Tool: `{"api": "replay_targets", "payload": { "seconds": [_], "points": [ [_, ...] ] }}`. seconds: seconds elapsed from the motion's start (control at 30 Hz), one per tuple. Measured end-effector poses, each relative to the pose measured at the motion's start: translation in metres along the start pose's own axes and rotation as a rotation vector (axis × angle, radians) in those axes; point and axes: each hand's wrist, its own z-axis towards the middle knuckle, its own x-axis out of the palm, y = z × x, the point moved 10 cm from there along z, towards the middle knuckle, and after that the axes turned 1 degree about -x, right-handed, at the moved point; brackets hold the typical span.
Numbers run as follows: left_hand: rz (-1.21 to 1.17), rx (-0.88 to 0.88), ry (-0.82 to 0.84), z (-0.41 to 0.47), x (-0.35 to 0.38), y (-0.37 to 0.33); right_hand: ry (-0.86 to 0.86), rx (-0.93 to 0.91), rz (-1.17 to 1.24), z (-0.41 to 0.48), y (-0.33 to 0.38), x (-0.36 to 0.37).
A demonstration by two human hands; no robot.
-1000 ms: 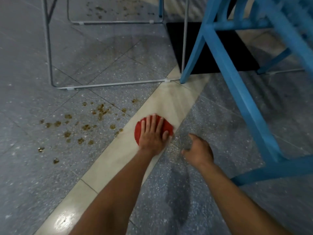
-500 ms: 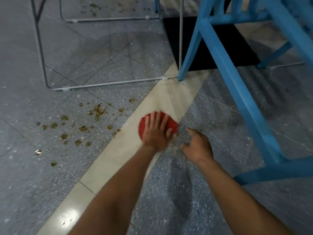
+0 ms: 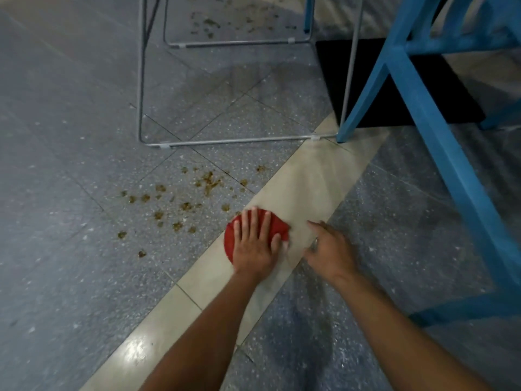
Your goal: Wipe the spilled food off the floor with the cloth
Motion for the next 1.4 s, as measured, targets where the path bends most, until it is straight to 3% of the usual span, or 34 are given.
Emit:
{"api": "replay_targets", "payload": {
  "seconds": [0.13, 0.2, 0.33, 0.43, 0.5, 0.63, 0.73, 0.87, 0.93, 1.0, 1.03, 1.13, 1.2, 1.27, 1.4],
  "points": [
    [0.059, 0.297, 0.027, -0.049, 0.024, -0.026, 0.018, -0.067, -0.077, 0.000, 0.027, 0.005],
    [0.083, 0.356, 0.031, -0.090, 0.025, 0.012, 0.026, -0.088, -0.092, 0.000, 0.032, 0.002],
    [0.041, 0.006, -0.042, -0.115, -0.007, 0.142, 0.060, -0.083, -0.101, 0.002, 0.044, 0.006],
    [0.024, -0.234, -0.063, -0.092, -0.020, 0.157, 0.066, -0.133, -0.114, 0.003, 0.072, 0.018],
    [0.022, -0.279, -0.054, -0.082, -0.014, 0.140, 0.068, -0.179, -0.115, 0.002, 0.095, 0.028],
    [0.047, 0.042, -0.041, -0.127, 0.014, 0.109, 0.084, -0.259, -0.130, -0.003, 0.132, 0.047],
    [0.067, 0.165, -0.063, -0.173, 0.008, 0.147, 0.104, -0.287, -0.124, -0.004, 0.145, 0.053],
    [0.018, -0.109, -0.123, -0.163, -0.025, 0.224, 0.123, -0.288, -0.139, -0.004, 0.147, 0.058],
    [-0.024, -0.338, -0.127, -0.143, -0.032, 0.230, 0.139, -0.288, -0.153, -0.009, 0.149, 0.062],
    [-0.065, -0.423, -0.106, -0.133, -0.026, 0.210, 0.163, -0.305, -0.171, -0.016, 0.156, 0.065],
    [-0.055, -0.366, -0.096, -0.135, -0.018, 0.193, 0.174, -0.325, -0.180, -0.019, 0.161, 0.065],
    [0.036, 0.024, -0.046, -0.179, 0.010, 0.152, 0.164, -0.397, -0.203, -0.021, 0.183, 0.053],
    [0.048, 0.150, -0.020, -0.210, 0.014, 0.161, 0.127, -0.445, -0.228, -0.014, 0.201, 0.038],
    [0.044, 0.046, -0.029, -0.220, 0.002, 0.197, 0.104, -0.479, -0.256, -0.004, 0.222, 0.026],
    [0.017, -0.335, 0.018, -0.187, -0.022, 0.245, 0.117, -0.581, -0.350, 0.013, 0.276, 0.020]
  ]
}}
